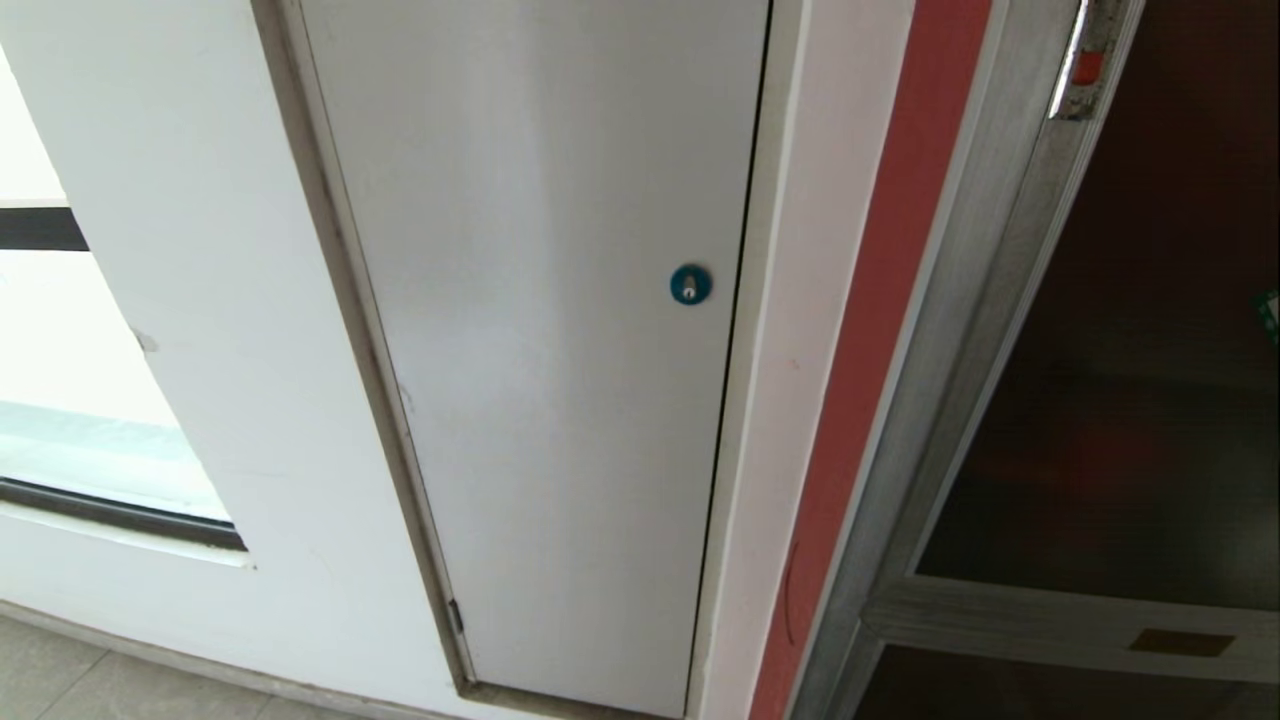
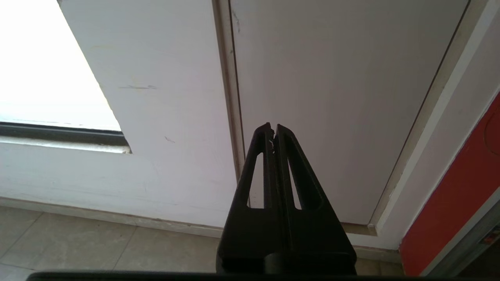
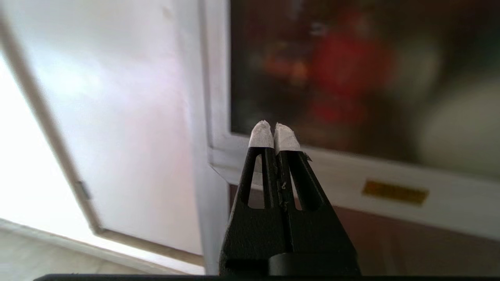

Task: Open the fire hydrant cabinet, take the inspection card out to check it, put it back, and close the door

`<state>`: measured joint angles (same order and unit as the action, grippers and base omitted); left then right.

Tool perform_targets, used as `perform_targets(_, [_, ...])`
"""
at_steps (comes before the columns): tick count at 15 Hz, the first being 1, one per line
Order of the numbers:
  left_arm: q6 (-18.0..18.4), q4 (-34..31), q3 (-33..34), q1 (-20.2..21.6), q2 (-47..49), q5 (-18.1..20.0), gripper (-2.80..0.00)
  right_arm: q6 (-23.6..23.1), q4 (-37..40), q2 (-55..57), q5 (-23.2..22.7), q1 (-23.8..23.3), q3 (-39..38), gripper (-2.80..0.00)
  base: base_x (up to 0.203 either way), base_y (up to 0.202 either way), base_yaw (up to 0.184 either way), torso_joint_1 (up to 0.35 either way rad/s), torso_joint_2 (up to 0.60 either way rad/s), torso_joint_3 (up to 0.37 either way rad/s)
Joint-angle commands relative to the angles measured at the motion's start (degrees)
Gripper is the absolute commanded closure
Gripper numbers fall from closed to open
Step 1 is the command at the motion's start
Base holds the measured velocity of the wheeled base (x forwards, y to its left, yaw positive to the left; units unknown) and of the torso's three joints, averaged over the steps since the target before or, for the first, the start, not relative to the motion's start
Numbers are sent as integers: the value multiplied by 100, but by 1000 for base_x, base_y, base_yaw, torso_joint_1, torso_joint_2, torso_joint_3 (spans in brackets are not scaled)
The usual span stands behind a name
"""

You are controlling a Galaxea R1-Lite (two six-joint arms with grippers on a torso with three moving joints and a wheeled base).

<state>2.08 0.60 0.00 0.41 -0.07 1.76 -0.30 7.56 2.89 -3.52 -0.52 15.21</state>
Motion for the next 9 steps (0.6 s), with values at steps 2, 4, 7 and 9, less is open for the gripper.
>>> perform_targets(2, [2,2,35,2,7,0,0,13,203,1131,-324,0,1010,0,0,0,0,0,0,0])
perform_targets(4, [2,2,35,2,7,0,0,16,261,1744,-699,0,1727,0,0,0,0,0,0,0])
perform_targets(7, [2,2,35,2,7,0,0,16,292,2649,-1339,-1,2579,0,0,0,0,0,0,0])
perform_targets(9, [1,2,35,2,7,0,0,26,301,3358,-1643,0,3196,0,0,0,0,0,0,0])
